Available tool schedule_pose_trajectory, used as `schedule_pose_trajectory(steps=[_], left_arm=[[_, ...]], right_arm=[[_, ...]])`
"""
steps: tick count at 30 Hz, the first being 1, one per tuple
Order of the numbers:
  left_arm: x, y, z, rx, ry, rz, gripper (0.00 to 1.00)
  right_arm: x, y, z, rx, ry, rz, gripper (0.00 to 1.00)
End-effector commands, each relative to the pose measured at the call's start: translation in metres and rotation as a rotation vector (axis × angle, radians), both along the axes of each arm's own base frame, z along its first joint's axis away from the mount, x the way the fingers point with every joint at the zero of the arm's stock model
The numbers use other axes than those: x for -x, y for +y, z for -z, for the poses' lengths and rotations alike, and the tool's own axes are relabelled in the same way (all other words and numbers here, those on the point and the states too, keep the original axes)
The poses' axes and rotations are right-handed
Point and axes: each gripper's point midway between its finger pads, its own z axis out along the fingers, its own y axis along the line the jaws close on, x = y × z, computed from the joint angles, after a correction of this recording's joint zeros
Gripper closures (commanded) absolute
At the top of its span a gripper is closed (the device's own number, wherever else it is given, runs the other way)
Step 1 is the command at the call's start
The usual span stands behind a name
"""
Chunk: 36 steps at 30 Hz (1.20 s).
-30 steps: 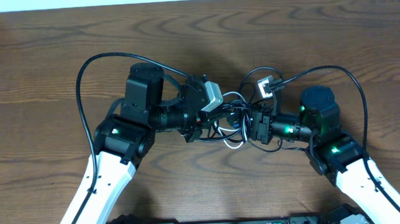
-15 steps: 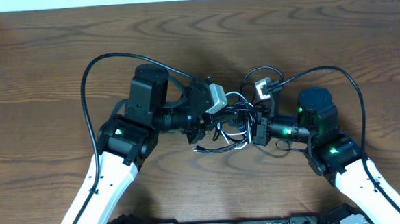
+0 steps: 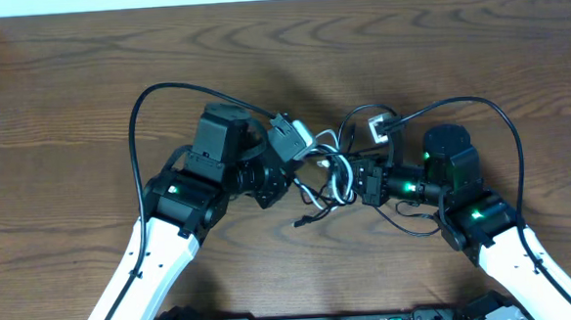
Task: Untangle cables
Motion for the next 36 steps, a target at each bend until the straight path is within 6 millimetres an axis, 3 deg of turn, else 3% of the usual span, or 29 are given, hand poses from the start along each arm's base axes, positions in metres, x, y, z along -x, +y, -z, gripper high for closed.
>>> schedule_pose_trajectory(steps=[1,6,13,16,22,27,36], left_arm=[[-0.03,0.056,0.02,-0.226,-0.029,-0.31,0.92],[-0.033,0.069,0.023,-0.249,-0.01,-0.394,0.92],[-0.024,0.048,0.02,-0.155,0.033,-0.308,0.92],[-0.018,0.028,0.012,-0.058,0.054,-0.226,0.92],[-0.008,-0.01,-0.016,0.142,0.052,-0.053,0.92],[-0.016,-0.007,-0.017,0.125,0.019,-0.082,0.92],[-0.027,0.007,-0.01,0.056,-0.012,-0.16,0.92]], right_arm=[[0.0,0.001,-0.009,-0.016,-0.027,-0.015,0.99],[0.001,0.001,-0.01,-0.019,-0.025,-0.022,0.99],[0.001,0.001,-0.01,-0.019,-0.026,-0.022,0.98],[0.001,0.001,-0.01,-0.019,-0.026,-0.022,0.87],[0.001,0.001,-0.009,-0.019,-0.025,-0.022,0.47],[0.001,0.001,-0.009,-0.019,-0.025,-0.022,0.36],[0.002,0.002,-0.01,-0.021,-0.024,-0.027,0.34]])
